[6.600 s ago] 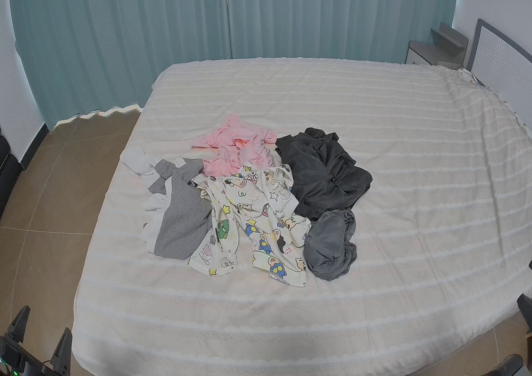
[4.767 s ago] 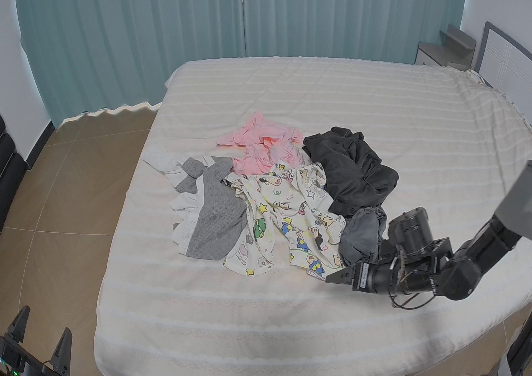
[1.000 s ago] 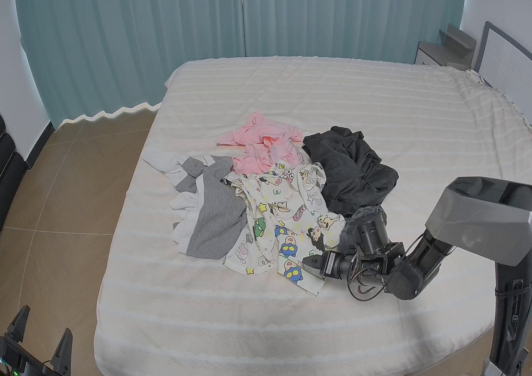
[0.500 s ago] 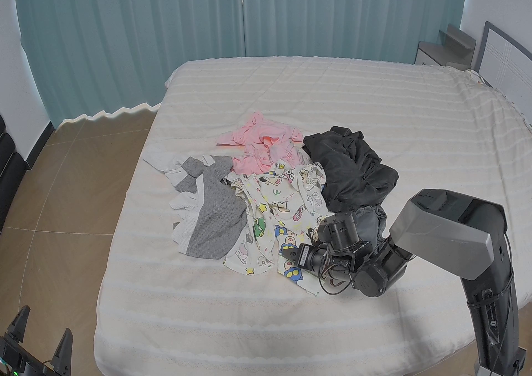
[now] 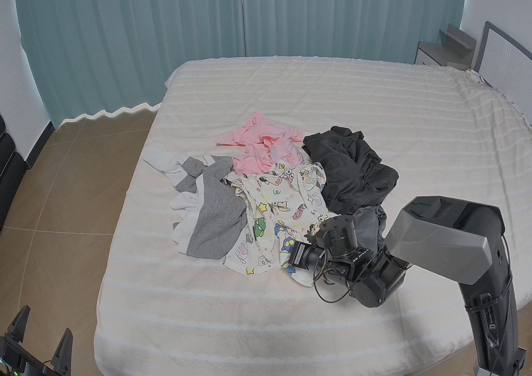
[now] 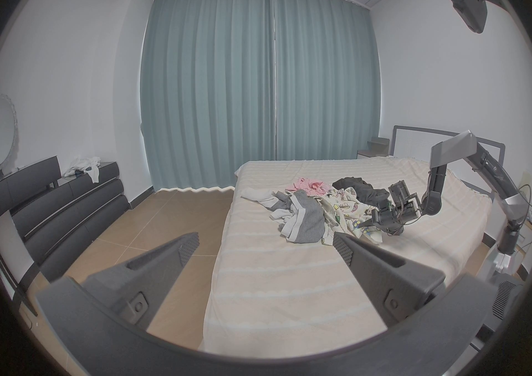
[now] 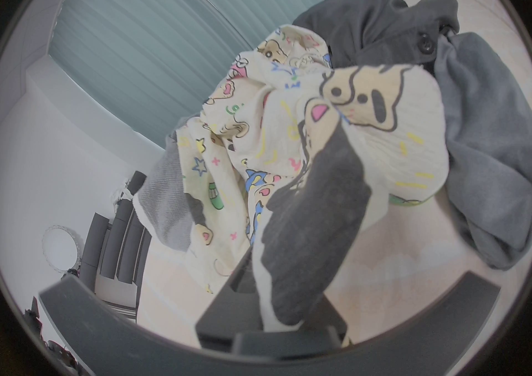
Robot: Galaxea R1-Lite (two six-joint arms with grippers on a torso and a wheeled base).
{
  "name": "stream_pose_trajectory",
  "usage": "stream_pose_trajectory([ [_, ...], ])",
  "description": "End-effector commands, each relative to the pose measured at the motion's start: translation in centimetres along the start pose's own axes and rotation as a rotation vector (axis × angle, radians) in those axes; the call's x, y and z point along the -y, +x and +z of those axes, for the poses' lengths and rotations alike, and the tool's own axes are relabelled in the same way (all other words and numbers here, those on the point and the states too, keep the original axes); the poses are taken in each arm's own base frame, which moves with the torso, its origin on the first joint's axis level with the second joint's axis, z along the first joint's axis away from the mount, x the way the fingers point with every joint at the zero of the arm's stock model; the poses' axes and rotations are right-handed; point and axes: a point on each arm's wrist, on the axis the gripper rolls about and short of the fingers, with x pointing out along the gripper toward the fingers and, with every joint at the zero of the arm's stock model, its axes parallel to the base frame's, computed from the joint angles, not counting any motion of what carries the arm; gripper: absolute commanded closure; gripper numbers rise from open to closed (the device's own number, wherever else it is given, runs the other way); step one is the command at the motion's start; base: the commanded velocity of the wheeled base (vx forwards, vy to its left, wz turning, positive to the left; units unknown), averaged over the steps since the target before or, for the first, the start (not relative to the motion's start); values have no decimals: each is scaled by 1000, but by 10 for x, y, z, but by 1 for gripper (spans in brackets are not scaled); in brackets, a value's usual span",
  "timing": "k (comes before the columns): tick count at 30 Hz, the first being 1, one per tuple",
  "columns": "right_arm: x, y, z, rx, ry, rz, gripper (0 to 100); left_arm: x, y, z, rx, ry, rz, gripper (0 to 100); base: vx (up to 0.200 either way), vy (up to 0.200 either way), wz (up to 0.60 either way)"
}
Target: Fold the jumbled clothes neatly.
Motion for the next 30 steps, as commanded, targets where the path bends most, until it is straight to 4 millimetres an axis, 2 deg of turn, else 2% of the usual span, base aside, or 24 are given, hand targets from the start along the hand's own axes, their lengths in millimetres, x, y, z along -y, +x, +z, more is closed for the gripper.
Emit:
stream_pose_trajectory([
  [1, -20, -45, 25, 75, 12, 74, 100, 0, 0, -3, 2, 0, 1, 0, 0, 0, 0],
  [5, -46, -90, 37, 113, 4, 159, 100, 0, 0, -3, 2, 0, -1, 0, 0, 0, 0],
  [6, -50, -95, 39, 118, 3, 169, 100, 0, 0, -3, 2, 0, -1, 0, 0, 0, 0],
  [7, -60, -114, 44, 134, 0, 203, 100, 0, 0, -4, 0, -2, -4, 0, 0, 0, 0],
  [10, -79, -147, 60, 187, 0, 279, 100, 0, 0, -4, 0, -2, -16, 0, 0, 0, 0],
  [11, -79, -147, 60, 187, 0, 279, 100, 0, 0, -4, 0, -2, -16, 0, 0, 0, 0],
  [12, -91, -167, 67, 214, -2, 330, 100, 1, 0, -4, 2, 2, -39, 0, 0, 0, 0],
  [14, -99, -188, 74, 240, -2, 368, 100, 1, 0, -4, 2, 9, -58, 0, 0, 0, 0],
  [15, -99, -189, 75, 243, -1, 370, 100, 1, 0, -4, 2, 11, -59, 0, 0, 0, 0],
  [16, -103, -206, 82, 261, -2, 387, 100, 1, 0, -3, 9, 32, -65, 0, 0, 0, 0],
  [17, -104, -212, 84, 267, -1, 396, 100, 2, 0, -3, 11, 45, -70, 0, 0, 0, 0],
  [18, -108, -229, 89, 280, -1, 419, 100, 2, -3, 10, 70, 39, -99, 0, 0, 0, 0],
  [20, -109, -246, 93, 288, -2, 435, 100, 3, -18, 58, 227, -36, -171, 0, 0, 0, 0],
  [21, -109, -246, 93, 288, -2, 435, 100, 3, -18, 58, 227, -36, -171, 0, 0, 0, 0],
  [22, -113, -260, 98, 300, -3, 474, 100, 4, -21, 99, 244, -97, -234, 0, 0, 0, 0],
  [23, -114, -263, 99, 302, -3, 483, 100, 4, -19, 105, 233, -92, -246, 0, 0, 0, 0],
  [24, -119, -274, 102, 310, -7, 524, 100, 6, -6, 118, 174, -39, -314, 0, 0, 0, 0],
  [25, -122, -280, 102, 306, -11, 548, 100, 7, 3, 121, 134, -8, -359, 0, 0, 0, 0],
  [27, -128, -289, 103, 299, -18, 590, 100, 9, 26, 122, 29, 36, -479, 0, 0, 0, 0],
  [28, -129, -291, 104, 300, -19, 596, 100, 10, 31, 122, 10, 44, -504, 0, 0, 0, 0],
  [30, -136, -301, 108, 304, -21, 634, 100, 12, 57, 125, -82, 58, -619, 0, 0, 0, 0],
])
